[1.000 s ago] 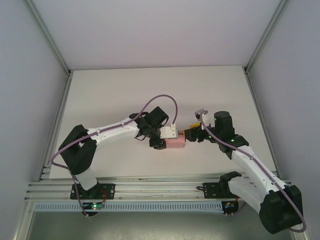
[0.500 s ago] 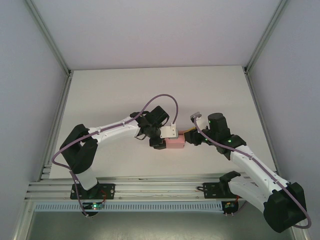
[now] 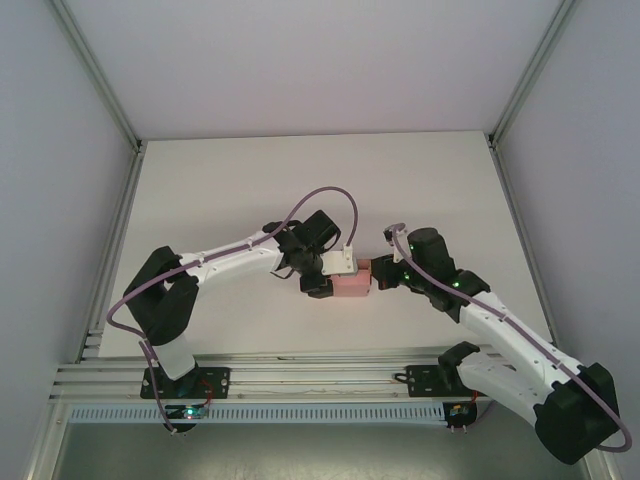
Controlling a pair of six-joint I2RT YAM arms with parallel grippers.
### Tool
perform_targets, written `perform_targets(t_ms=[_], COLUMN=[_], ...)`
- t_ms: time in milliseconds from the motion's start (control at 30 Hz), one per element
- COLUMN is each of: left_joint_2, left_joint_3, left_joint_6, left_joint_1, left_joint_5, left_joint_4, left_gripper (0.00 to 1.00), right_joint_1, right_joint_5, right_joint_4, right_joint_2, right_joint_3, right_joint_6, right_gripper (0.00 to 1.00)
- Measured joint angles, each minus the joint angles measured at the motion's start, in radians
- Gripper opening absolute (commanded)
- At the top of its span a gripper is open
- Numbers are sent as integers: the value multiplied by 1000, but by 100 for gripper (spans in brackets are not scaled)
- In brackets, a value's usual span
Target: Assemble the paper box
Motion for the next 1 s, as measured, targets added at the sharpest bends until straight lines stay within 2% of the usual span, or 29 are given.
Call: perform_targets(t_ms=[233,500,633,767,1000], left_joint_2=[23,38,39,41,41], left_joint_3=[27,45,47,49,49], left_joint_6=[-8,-23,-24,-27,-27], left_joint_1=[-7,-8,-10,-10,-11], left_joint_5=[-5,-11,-27,-34,-45], left_joint_4=[1,0,-1,-1,-1], left_gripper=[52,52,52,52,52], right_joint_1=[16,27,42,45,48], right_joint_5=[68,103,134,141,138], right_joint_4=[42,94,112,158,331], right_joint_2=[-62,-45,-23,-26,-133], right_joint_3=[-45,-59,-59,-85,-237], right_joint_6=[220,362,361,291,129], right_gripper=[5,5,5,5,5])
